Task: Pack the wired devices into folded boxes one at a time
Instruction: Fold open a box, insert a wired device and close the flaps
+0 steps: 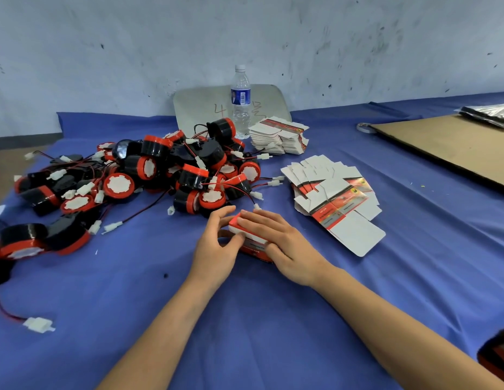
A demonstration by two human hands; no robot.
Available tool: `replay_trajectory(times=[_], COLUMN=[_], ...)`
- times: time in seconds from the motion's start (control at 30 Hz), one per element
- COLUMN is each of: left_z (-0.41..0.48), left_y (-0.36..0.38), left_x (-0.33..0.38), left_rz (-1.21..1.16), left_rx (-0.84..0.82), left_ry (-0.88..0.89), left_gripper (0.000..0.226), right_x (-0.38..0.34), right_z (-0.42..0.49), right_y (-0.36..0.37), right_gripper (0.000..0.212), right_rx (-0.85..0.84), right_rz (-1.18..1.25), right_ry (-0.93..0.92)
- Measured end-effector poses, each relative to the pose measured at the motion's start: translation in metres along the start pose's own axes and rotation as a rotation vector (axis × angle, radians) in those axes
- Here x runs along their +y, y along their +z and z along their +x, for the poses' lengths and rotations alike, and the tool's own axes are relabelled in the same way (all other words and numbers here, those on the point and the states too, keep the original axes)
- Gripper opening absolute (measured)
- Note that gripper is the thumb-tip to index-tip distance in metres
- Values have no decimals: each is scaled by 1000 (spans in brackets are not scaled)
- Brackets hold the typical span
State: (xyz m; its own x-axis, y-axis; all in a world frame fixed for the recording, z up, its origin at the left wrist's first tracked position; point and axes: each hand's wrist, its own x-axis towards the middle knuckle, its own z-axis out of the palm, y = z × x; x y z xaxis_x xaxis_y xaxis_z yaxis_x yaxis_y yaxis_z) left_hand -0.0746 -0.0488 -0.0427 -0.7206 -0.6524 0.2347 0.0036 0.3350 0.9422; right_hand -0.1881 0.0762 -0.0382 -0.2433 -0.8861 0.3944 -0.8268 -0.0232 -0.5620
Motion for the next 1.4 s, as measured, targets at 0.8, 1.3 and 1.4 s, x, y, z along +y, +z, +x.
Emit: replay_trajectory(times=[0.8,1.3,1.4], left_z=[0,-1,-2], left_y=[3,-9,-12], left_x=[3,1,-2], left_rz=[-201,-11,81], left_rx=[203,171,166], left_ry=[-80,2,54], left_gripper=[29,34,29], right_x=[-2,-3,-4], right_z=[-2,-5,-5], right_y=[7,3,3], right_gripper=[44,50,52], right_rx=[33,-31,-33], right_rz=[89,13,1], right_ry=[-68,-22,-19])
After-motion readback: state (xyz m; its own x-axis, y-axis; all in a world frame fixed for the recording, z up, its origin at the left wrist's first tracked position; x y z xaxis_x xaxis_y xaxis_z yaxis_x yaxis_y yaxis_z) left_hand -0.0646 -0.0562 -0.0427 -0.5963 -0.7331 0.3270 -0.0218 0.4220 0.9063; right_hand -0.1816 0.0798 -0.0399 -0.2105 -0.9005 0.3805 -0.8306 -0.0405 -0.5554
